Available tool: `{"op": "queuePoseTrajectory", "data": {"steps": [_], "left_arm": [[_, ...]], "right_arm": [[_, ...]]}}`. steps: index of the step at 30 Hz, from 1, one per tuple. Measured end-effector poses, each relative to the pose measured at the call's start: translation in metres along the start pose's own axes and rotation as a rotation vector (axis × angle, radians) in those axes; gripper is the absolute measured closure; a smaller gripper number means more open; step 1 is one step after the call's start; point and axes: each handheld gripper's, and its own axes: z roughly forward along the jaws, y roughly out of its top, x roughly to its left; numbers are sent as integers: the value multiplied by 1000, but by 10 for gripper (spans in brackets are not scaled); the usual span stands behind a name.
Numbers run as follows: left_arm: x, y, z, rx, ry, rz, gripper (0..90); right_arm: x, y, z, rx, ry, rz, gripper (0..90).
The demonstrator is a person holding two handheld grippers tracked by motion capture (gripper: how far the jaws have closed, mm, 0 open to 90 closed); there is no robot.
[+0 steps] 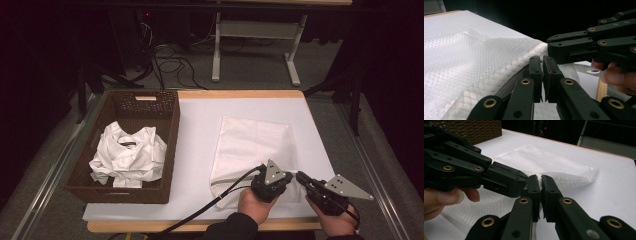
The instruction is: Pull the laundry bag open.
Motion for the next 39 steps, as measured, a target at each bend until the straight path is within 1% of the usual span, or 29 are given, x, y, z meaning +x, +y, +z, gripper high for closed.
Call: {"op": "queuePoseTrajectory", "data": {"steps": [6, 7, 8, 9, 10, 12, 14, 16, 19, 23, 25, 26, 35, 38, 39], "left_arm": [[0, -1, 0, 1, 3, -1, 864], [1, -1, 0, 12, 42, 5, 864], [7, -4, -2, 3, 50, -25, 864], [13, -6, -4, -7, 39, -65, 865], [15, -7, -5, -7, 36, -78, 864], [13, -7, -7, -3, 42, -55, 864], [13, -8, -7, -1, 36, -59, 864], [14, -8, -7, 5, 29, -51, 863], [14, -9, -8, 11, 23, -49, 863], [15, -10, -8, 11, 19, -49, 862], [16, -11, -9, 20, 19, -47, 862], [16, -12, -10, 16, 18, -47, 862], [17, -14, -13, 20, 15, -44, 862], [18, -15, -14, 24, 22, -43, 863], [18, -15, -14, 22, 23, -42, 863]], "right_arm": [[0, 0, 0, 6, 4, 2, 876], [1, 0, 0, 5, 3, 2, 878], [1, 0, -1, 1, -10, 1, 878], [-1, 1, -4, -11, -15, 14, 878], [-4, 0, -5, -18, -14, 25, 878], [-6, -1, -5, -14, -10, 44, 878], [-6, -1, -4, -13, -15, 34, 878], [-6, 0, -4, -13, -14, 38, 877], [-7, -2, -4, -6, -9, 39, 876], [-6, -2, -3, 1, -14, 40, 876], [-5, -3, -3, 6, -12, 25, 876], [-5, -3, -2, 9, -11, 22, 876], [-2, -2, -1, 18, -9, 8, 876], [-1, -2, -1, 25, -6, 9, 876], [-1, -2, -1, 23, -5, 2, 876]]}}
